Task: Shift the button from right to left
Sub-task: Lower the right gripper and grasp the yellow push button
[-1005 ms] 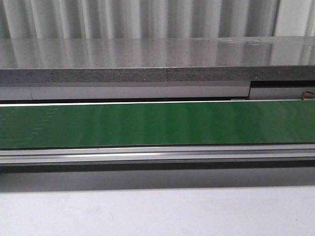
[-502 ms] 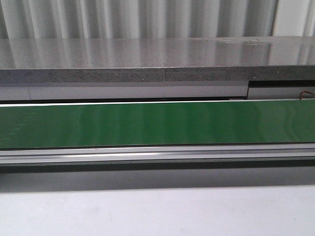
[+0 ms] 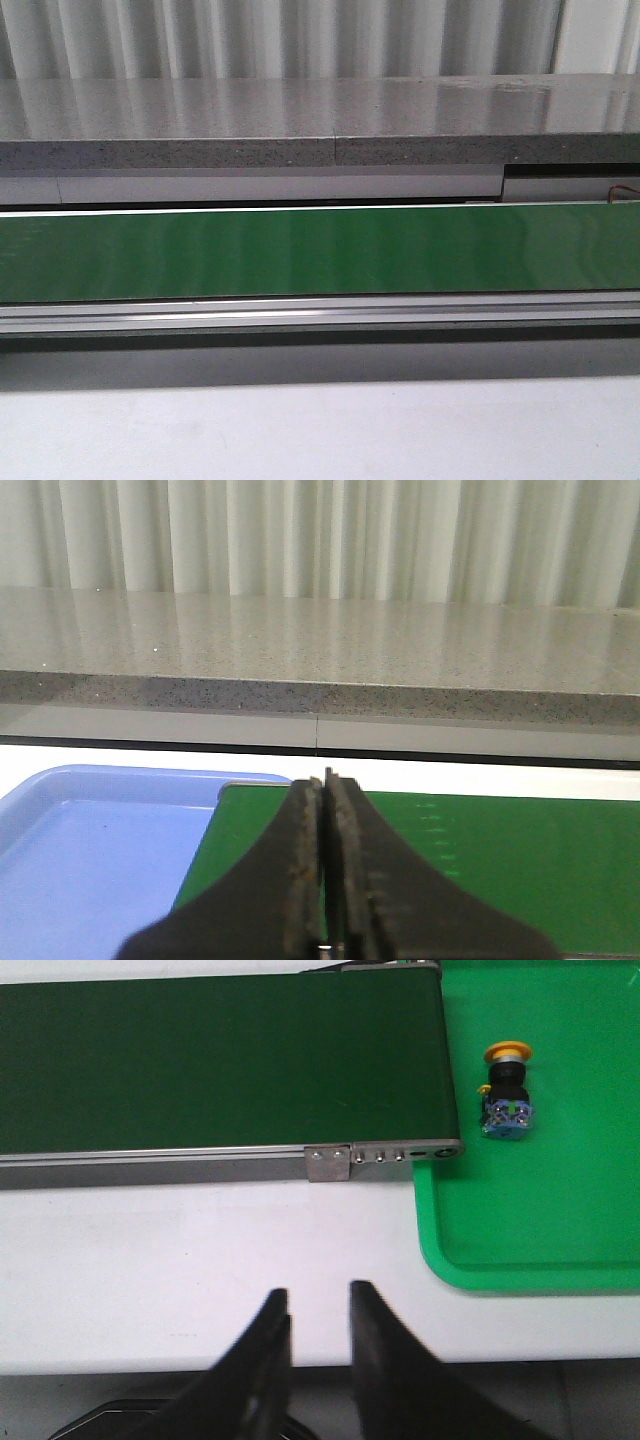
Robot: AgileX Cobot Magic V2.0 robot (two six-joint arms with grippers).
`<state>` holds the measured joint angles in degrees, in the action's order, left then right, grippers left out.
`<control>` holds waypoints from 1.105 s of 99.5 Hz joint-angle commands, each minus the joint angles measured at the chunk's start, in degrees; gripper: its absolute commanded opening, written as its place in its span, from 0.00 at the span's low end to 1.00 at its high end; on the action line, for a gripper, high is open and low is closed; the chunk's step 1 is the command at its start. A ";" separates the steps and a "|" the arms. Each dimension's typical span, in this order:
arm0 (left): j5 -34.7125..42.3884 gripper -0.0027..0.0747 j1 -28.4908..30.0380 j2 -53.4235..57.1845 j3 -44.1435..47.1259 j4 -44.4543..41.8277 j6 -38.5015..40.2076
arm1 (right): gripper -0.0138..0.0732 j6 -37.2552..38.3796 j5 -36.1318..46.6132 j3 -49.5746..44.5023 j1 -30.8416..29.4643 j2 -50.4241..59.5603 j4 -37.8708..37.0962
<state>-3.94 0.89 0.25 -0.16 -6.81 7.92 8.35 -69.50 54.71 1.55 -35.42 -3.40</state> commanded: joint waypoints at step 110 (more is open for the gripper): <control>4.81 0.01 0.05 2.00 1.51 0.18 0.44 | 0.90 -21.75 33.75 11.25 -32.63 -58.60 9.77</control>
<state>-3.94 0.89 0.25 -0.16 -6.81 7.92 -12.36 -38.86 63.97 -30.49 -93.95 5.82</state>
